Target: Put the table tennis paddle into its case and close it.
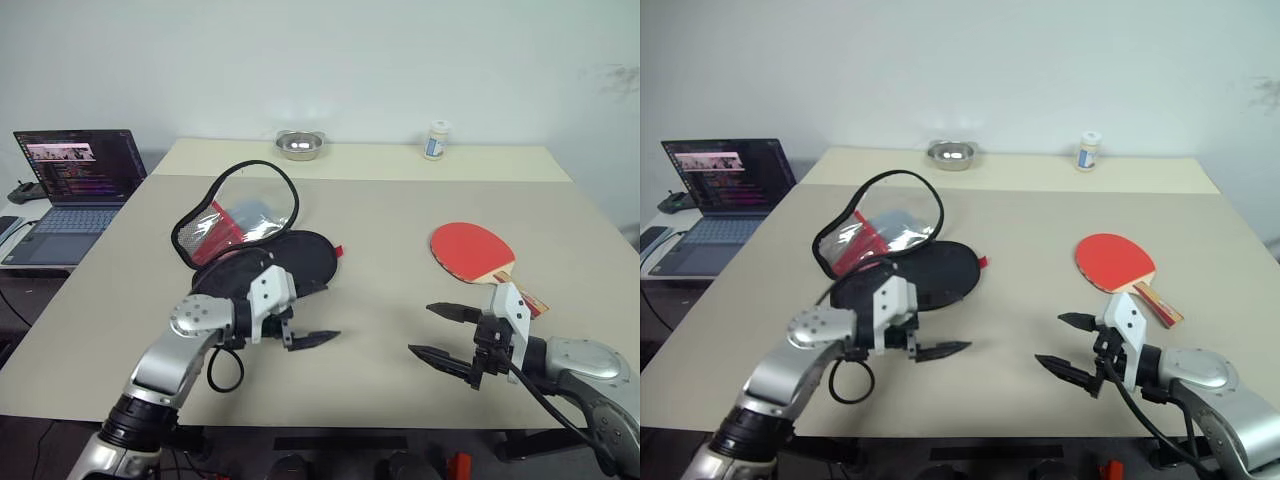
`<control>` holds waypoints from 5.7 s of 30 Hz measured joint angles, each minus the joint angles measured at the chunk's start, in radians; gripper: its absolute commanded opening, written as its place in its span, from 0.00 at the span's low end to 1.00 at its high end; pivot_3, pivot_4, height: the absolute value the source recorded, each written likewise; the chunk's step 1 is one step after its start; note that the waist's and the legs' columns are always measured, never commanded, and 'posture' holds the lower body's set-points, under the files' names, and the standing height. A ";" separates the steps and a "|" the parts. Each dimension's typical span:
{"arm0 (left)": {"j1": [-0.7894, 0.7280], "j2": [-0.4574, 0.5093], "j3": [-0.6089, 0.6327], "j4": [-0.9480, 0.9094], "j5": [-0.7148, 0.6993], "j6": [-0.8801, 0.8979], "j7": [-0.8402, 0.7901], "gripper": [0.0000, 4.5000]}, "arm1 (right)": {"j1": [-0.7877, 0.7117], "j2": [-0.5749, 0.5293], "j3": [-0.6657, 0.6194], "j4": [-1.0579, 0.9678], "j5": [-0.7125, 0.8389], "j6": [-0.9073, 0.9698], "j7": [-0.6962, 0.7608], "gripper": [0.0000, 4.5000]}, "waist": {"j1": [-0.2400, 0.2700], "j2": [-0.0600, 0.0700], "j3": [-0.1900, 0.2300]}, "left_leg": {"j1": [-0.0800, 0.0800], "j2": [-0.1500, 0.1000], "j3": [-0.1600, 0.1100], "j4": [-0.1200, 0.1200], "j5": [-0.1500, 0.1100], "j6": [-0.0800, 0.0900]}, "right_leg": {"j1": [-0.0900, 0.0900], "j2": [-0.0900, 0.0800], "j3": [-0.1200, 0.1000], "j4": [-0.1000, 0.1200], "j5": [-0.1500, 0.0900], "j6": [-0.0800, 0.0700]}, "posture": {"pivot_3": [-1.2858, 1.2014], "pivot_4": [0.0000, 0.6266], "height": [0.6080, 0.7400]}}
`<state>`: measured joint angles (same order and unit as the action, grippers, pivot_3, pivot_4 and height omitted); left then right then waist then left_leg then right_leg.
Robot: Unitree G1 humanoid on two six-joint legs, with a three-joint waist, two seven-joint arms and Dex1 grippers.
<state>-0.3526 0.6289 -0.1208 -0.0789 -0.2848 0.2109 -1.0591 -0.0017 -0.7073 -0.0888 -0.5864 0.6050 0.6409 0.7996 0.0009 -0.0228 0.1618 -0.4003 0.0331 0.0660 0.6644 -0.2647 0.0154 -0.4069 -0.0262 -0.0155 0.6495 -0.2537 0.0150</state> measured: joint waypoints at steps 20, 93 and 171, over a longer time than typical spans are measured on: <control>-0.174 0.241 0.009 0.516 0.192 -0.186 -0.182 1.00 | -0.264 -0.007 -0.038 -0.066 0.206 0.177 -0.132 1.00 | 0.002 -0.001 0.001 | -0.002 0.000 0.003 0.000 0.000 0.000 | -0.002 -0.003 0.000 0.000 0.003 -0.004 | 0.52 0.24 1.00; -0.181 0.048 0.052 0.243 -0.020 0.144 -0.201 0.95 | -0.310 0.281 0.202 0.173 0.117 0.439 -0.532 1.00 | 0.000 -0.006 0.003 | -0.003 -0.006 -0.001 0.001 0.005 0.000 | -0.003 -0.010 -0.002 0.009 0.001 -0.003 | 0.52 0.24 1.00; -0.197 0.001 -0.029 0.164 -0.093 0.107 -0.280 0.96 | -0.447 0.137 -0.042 0.313 -0.092 0.481 -0.336 1.00 | -0.027 -0.007 0.005 | -0.003 -0.004 0.002 -0.002 0.005 -0.001 | -0.008 -0.005 0.001 0.011 0.001 -0.003 | 0.52 0.24 1.00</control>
<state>-0.5496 0.6301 -0.1496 0.0852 -0.3779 0.3178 -1.3392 -0.4486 -0.5707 -0.1309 -0.2730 0.5131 1.1218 0.4632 -0.0262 -0.0301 0.1673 -0.4028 0.0290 0.0681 0.6624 -0.2595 0.0146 -0.4145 -0.0316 -0.0140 0.6607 -0.2527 0.0120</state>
